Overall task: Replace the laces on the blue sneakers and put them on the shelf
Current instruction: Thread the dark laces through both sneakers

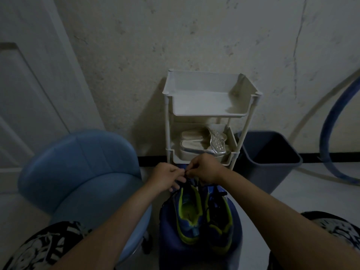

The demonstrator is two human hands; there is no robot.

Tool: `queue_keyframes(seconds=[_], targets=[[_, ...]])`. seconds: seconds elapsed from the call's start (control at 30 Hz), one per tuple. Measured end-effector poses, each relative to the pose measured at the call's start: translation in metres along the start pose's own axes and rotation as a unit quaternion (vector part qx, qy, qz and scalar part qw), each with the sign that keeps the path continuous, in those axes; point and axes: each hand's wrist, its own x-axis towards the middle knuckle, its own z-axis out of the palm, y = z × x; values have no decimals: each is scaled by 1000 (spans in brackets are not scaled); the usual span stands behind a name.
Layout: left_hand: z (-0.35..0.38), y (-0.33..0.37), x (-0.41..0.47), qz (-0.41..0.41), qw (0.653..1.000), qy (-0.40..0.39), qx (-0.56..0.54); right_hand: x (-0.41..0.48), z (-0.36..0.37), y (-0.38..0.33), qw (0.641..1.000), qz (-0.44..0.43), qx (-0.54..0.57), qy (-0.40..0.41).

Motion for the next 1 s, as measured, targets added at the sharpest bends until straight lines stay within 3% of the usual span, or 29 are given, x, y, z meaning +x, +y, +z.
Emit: queue_keyframes(seconds=[0.1,0.2,0.4,0.57,1.0], targets=[[4,-13,0,-7,995,-9,103,-2,4,3,993,-12,-119,-4],[11,-25,-2,-57,985,-37,157,-1,12,9,986,-14,-166,-31],[19,-34,-4,-72,985,-12,156,-3,31,11,962,-34,-267,-53],[20,-38,-1,-102,991,-14,90,-2,43,11,957,-33,-282,-53],[12,-44,3,-102,992,-46,53,6,51,15,973,6,-228,-33]])
